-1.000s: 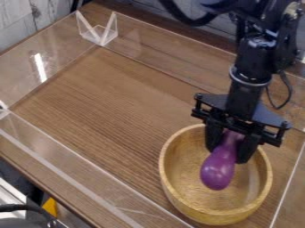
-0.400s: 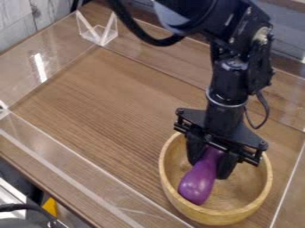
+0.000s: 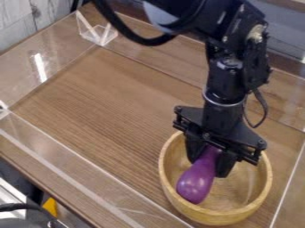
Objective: Put the purple eggplant in the brown bowl
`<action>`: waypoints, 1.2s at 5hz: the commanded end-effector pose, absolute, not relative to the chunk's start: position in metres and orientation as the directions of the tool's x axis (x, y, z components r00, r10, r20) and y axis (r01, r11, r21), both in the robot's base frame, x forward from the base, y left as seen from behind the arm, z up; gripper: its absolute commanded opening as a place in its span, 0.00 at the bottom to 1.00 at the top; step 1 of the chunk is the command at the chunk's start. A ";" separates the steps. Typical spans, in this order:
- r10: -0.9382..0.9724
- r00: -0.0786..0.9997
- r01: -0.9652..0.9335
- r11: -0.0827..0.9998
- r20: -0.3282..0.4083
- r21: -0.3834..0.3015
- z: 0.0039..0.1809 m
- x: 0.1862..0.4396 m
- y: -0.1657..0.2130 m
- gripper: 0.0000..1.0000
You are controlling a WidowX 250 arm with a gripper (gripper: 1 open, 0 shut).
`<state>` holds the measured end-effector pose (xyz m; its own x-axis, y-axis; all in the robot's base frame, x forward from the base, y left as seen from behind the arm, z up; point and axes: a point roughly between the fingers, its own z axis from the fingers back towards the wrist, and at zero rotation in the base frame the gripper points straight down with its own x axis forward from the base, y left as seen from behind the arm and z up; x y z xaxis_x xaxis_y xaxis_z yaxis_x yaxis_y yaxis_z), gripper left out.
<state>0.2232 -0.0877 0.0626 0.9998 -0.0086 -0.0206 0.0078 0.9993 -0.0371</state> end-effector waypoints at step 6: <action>-0.073 0.994 0.079 0.995 0.082 -0.064 0.079 0.229 -0.118 0.00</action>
